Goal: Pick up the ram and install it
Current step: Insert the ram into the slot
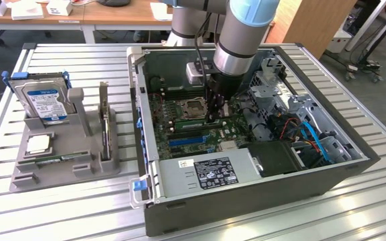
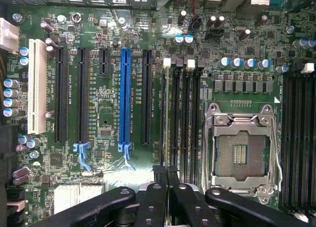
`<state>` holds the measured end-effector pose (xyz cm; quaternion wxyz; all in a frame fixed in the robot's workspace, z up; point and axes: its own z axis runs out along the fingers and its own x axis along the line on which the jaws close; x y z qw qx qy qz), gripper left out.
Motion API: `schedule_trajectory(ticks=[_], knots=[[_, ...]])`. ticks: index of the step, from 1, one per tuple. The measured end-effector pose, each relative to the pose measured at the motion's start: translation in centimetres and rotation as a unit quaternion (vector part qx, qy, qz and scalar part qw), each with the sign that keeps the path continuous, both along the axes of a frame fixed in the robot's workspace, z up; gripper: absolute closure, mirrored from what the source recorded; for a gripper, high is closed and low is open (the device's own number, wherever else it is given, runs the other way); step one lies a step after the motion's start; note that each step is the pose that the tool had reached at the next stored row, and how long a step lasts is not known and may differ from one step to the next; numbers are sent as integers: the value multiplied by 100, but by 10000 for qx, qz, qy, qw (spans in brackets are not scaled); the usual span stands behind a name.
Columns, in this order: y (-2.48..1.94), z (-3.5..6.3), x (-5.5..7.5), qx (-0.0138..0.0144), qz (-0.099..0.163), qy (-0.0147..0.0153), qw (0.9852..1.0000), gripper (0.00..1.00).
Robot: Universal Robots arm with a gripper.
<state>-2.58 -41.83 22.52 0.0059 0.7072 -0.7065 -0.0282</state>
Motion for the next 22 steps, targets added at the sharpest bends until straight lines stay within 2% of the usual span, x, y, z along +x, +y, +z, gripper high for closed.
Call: schedule_trajectory(ticks=[6, 7, 8, 10, 11, 15, 22], knots=[[0, -1, 0, 1, 0, 1, 10000, 89], [0, -1, 0, 1, 0, 1, 10000, 87], [0, -1, 0, 1, 0, 0, 10000, 82], [0, -1, 0, 1, 0, 0, 10000, 82], [0, -1, 0, 1, 0, 0, 10000, 75], [0, -1, 0, 2, 0, -1, 10000, 75], [0, 119, 0, -2, 0, 0, 10000, 75]])
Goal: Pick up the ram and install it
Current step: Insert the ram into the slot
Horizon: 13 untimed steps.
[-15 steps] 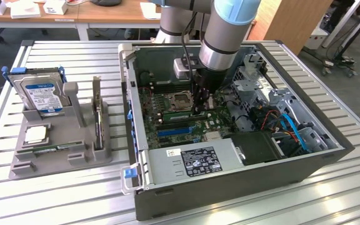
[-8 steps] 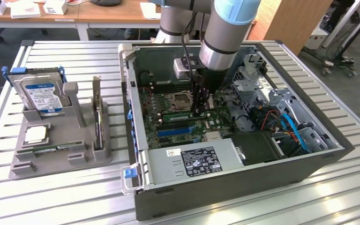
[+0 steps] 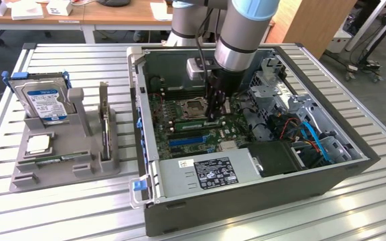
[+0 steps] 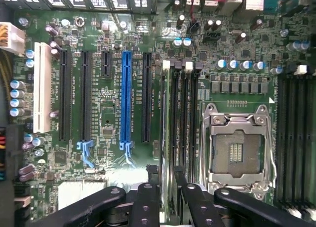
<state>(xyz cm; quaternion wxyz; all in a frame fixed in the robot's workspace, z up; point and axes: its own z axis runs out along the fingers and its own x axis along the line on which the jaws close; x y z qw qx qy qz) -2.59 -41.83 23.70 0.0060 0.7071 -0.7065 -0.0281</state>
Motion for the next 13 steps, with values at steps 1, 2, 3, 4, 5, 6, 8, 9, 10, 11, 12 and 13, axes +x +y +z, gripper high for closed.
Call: schedule_trajectory(ticks=[1, 2, 3, 4, 5, 6, 8, 9, 10, 11, 12, 13], knots=[[0, 27, 0, 0, 0, 0, 10000, 75], [0, 57, 0, 0, 0, 0, 10000, 75], [0, 90, 0, 0, 0, 0, 10000, 75], [0, 120, 0, 0, 0, 0, 10000, 75], [0, 150, 0, -1, 0, 0, 10000, 75], [0, 180, 0, 0, 0, 0, 10000, 75], [0, 242, 0, -1, 0, 0, 10000, 75], [0, 273, 0, -1, 0, 0, 10000, 75], [0, 305, 0, -1, 0, 0, 10000, 75], [0, 338, 0, -2, 0, 0, 10000, 75], [0, 368, 0, -2, 0, 0, 10000, 75], [0, 398, 0, -2, 0, 0, 10000, 75]])
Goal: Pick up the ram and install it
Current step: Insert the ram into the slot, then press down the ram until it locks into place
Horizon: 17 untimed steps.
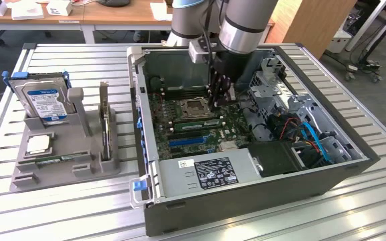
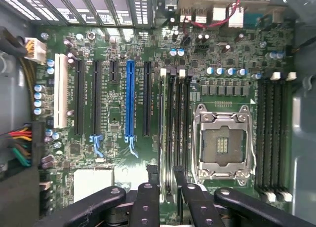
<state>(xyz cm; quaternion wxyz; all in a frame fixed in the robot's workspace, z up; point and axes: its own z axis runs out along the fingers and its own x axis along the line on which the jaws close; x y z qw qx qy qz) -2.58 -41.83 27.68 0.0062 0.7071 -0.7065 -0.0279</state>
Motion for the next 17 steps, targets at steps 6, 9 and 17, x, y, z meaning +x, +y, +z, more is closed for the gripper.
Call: schedule_trajectory(ticks=[6, 9, 17], knots=[[0, 174, 0, -4, 0, 0, 10000, 75], [0, 219, 0, -6, 0, 0, 10000, 75], [0, 219, 0, -5, 0, 0, 10000, 75]])
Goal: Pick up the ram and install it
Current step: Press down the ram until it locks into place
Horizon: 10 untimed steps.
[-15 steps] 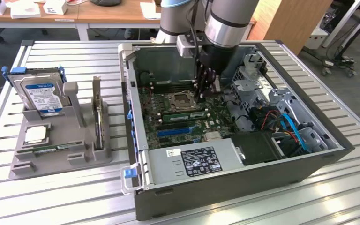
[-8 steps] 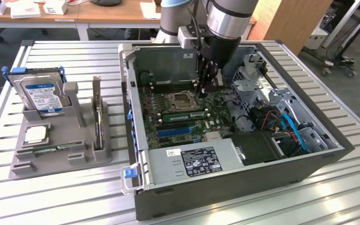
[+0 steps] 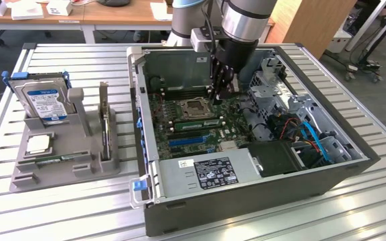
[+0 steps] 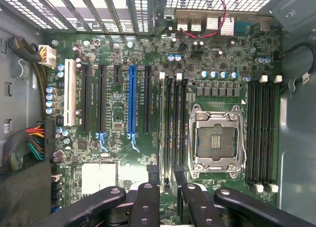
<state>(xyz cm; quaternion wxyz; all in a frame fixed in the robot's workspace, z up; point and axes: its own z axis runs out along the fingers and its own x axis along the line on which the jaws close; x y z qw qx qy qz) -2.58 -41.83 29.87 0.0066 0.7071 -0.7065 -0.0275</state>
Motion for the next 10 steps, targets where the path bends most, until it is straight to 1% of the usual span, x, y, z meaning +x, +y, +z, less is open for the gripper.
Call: schedule_trajectory(ticks=[5, 7, 9, 10], knots=[[0, 0, 0, 0, 0, 0, 10000, 75], [0, 0, 0, 0, 0, 0, 10000, 76], [0, 0, 0, 0, 0, 0, 10000, 89], [0, 0, 0, 0, 0, 0, 10000, 89]])
